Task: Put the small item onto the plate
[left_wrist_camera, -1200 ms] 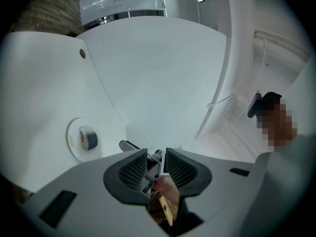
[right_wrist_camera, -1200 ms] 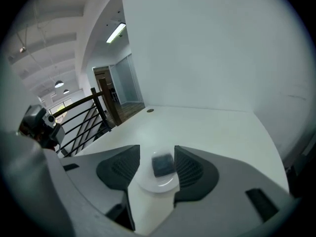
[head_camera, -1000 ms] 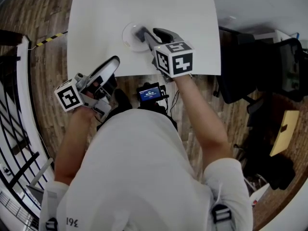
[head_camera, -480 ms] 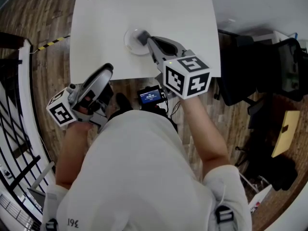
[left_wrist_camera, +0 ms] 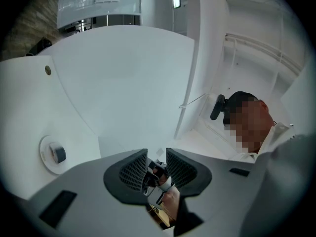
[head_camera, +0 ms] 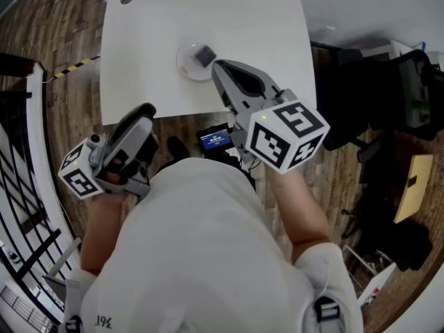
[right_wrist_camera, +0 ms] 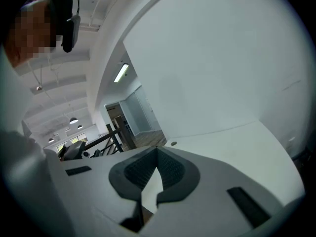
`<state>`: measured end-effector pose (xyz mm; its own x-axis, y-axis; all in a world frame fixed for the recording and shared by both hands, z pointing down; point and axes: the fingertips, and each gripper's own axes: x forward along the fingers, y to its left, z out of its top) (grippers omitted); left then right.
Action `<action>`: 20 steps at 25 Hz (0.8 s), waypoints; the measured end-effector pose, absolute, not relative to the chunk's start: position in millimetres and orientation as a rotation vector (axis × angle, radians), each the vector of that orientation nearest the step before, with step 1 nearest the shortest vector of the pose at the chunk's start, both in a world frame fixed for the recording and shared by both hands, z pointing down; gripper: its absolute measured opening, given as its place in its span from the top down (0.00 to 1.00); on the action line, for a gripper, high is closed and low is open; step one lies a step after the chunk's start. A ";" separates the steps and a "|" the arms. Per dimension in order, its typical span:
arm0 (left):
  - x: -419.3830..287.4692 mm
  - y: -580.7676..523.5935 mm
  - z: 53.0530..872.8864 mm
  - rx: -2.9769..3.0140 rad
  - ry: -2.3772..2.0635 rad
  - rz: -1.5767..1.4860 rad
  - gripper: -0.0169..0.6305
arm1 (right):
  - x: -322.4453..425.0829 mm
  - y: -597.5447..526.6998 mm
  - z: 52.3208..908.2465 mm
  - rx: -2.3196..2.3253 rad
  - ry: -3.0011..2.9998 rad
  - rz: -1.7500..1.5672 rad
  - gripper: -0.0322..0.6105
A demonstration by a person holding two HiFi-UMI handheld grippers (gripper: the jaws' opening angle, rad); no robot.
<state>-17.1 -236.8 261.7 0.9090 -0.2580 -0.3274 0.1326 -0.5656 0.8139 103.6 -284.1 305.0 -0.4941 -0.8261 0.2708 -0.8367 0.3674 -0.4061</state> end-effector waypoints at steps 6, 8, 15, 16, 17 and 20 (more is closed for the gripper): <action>-25.1 -234.1 258.8 2.118 -0.103 -0.525 0.79 | 102.8 -274.9 282.5 1.603 -2.675 0.867 0.95; -25.7 -234.0 257.9 2.121 -0.104 -0.531 0.79 | 101.7 -273.9 274.8 1.600 -2.704 0.846 0.95; -22.1 -230.9 253.9 2.130 -0.063 -0.516 0.79 | 104.1 -274.2 265.9 1.645 -2.698 0.749 0.95; -21.7 -230.7 254.1 2.127 -0.058 -0.513 0.79 | 105.4 -274.1 266.7 1.653 -2.692 0.751 0.95; -20.9 -230.5 254.5 2.124 -0.053 -0.508 0.79 | 106.8 -274.0 267.3 1.662 -2.686 0.754 0.95; -17.8 -229.0 255.9 2.118 -0.035 -0.489 0.79 | 109.8 -274.8 269.4 1.685 -2.675 0.770 0.95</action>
